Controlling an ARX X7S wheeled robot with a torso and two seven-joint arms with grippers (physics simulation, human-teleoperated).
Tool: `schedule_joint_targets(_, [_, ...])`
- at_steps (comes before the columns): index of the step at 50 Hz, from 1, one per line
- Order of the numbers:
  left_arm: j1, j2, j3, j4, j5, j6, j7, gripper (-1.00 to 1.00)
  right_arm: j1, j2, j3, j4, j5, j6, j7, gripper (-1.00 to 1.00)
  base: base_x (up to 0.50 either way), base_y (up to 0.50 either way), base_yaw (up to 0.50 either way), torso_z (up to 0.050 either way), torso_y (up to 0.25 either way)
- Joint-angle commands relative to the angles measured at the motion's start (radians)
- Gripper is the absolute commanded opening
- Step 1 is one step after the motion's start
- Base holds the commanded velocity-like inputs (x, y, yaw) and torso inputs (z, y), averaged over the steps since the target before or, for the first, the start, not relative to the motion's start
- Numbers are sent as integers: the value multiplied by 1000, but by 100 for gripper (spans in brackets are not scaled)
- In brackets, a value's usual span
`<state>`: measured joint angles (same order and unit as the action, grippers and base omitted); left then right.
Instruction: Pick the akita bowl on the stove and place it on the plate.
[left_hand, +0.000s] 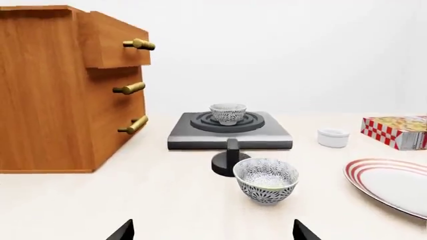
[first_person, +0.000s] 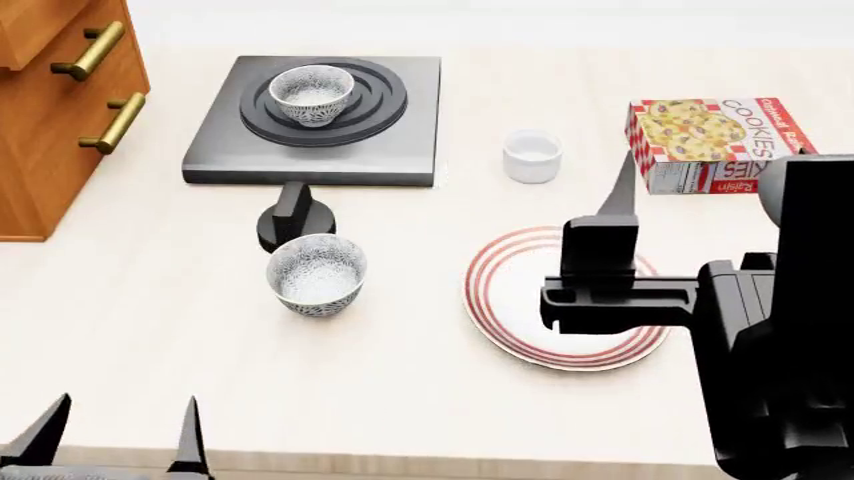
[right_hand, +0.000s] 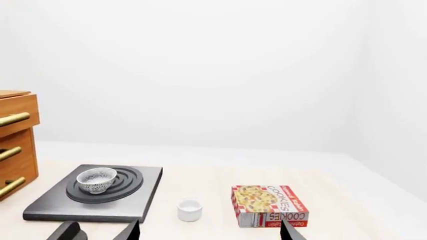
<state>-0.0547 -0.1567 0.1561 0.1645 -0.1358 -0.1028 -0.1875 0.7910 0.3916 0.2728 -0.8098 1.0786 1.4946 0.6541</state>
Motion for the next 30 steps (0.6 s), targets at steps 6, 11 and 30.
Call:
schedule_joint_targets(6, [-318,-21,13,202,-78,-544,-31,100,-13,23,-18,10,22,-41,19,100,0,0,0,0,0])
schedule_joint_targets(11, [-484,19,-16,106,-105,-668,-61,100,-26,31,-27,13,16,-66,13,100,0,0,0,0,0])
schedule_joint_targets(30, [-621,42,-26,13,-141,-755,-88,100,-23,41,-29,20,48,-87,40,100,0,0,0,0,0])
